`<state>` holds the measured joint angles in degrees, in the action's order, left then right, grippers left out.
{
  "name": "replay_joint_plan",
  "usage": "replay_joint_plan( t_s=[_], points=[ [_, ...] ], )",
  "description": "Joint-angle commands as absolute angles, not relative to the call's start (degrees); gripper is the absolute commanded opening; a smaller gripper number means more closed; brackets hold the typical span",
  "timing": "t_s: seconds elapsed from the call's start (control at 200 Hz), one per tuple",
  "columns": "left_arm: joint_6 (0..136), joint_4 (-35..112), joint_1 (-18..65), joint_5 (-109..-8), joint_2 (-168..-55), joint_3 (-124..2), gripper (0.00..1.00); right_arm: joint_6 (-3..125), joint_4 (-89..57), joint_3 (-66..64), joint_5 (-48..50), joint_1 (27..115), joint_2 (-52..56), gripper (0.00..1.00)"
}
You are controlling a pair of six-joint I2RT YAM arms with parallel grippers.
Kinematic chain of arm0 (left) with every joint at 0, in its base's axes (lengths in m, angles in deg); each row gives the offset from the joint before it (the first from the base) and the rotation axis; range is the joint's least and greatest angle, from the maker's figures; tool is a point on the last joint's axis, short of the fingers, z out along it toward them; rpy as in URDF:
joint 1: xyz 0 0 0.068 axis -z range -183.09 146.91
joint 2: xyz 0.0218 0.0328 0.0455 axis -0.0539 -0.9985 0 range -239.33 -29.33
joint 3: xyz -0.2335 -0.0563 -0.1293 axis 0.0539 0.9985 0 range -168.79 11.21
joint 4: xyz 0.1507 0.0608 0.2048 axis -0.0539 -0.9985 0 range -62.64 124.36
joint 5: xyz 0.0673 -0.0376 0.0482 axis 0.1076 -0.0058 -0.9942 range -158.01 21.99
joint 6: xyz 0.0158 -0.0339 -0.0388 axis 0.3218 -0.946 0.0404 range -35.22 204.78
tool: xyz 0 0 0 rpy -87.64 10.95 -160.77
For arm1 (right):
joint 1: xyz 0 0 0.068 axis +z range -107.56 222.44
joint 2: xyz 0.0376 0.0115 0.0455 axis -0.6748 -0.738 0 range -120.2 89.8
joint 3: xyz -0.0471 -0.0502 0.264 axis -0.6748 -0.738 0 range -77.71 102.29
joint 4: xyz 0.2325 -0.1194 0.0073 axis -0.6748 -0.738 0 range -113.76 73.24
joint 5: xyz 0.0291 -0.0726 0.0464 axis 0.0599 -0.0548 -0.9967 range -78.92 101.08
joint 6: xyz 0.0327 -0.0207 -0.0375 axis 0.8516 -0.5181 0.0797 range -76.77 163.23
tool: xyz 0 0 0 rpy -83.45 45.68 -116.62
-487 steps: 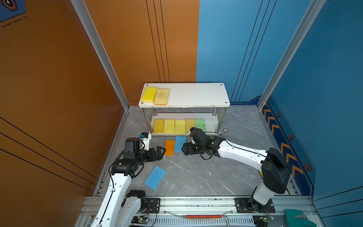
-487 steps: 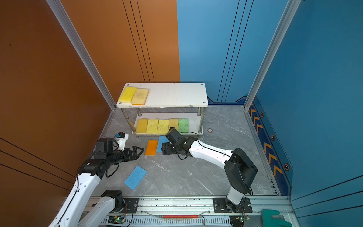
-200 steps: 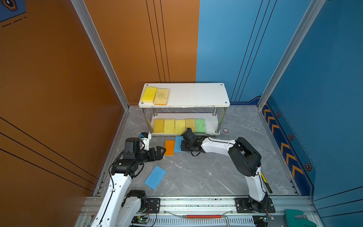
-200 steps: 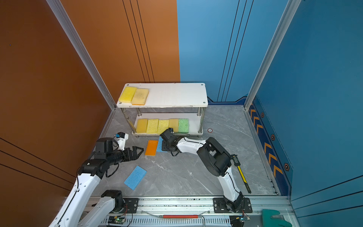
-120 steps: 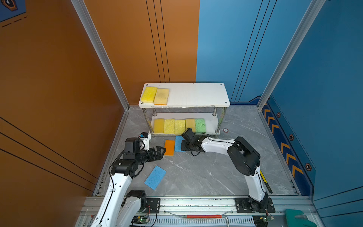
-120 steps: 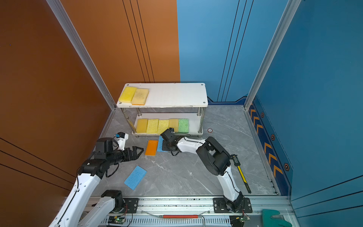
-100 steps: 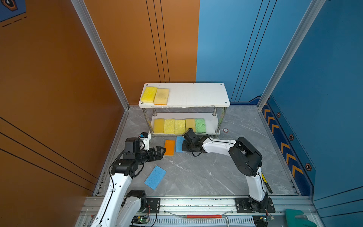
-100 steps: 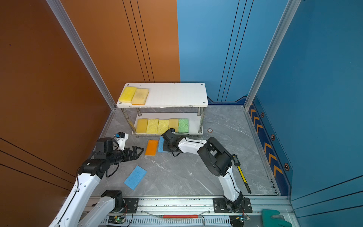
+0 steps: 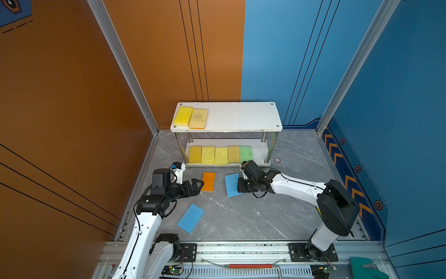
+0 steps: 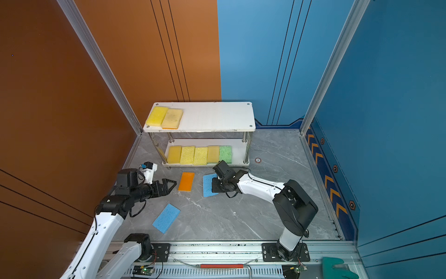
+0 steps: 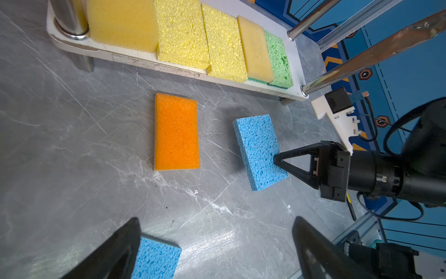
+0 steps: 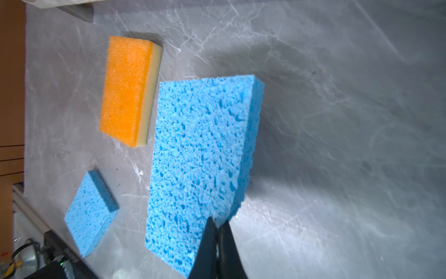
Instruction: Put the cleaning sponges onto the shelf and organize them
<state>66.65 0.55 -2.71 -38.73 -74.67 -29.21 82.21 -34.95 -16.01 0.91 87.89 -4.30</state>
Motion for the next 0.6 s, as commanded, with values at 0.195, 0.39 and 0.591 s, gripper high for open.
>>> replay_joint_plan(
  t_s=[0.195,0.39,0.591],
  points=[
    [42.9,27.6,-5.4,-20.1,-75.7,-21.3,0.98,76.9,-38.7,-16.8,-1.5,87.7,9.4,0.00],
    [31.2,40.0,-3.6,-17.9,-74.8,-18.6,0.98,75.8,-37.1,-16.0,-5.1,87.6,13.5,0.00],
    [30.0,40.5,2.8,-20.1,-73.6,-19.1,0.98,75.4,-34.7,-14.1,-10.8,88.0,13.3,0.00]
  ],
)
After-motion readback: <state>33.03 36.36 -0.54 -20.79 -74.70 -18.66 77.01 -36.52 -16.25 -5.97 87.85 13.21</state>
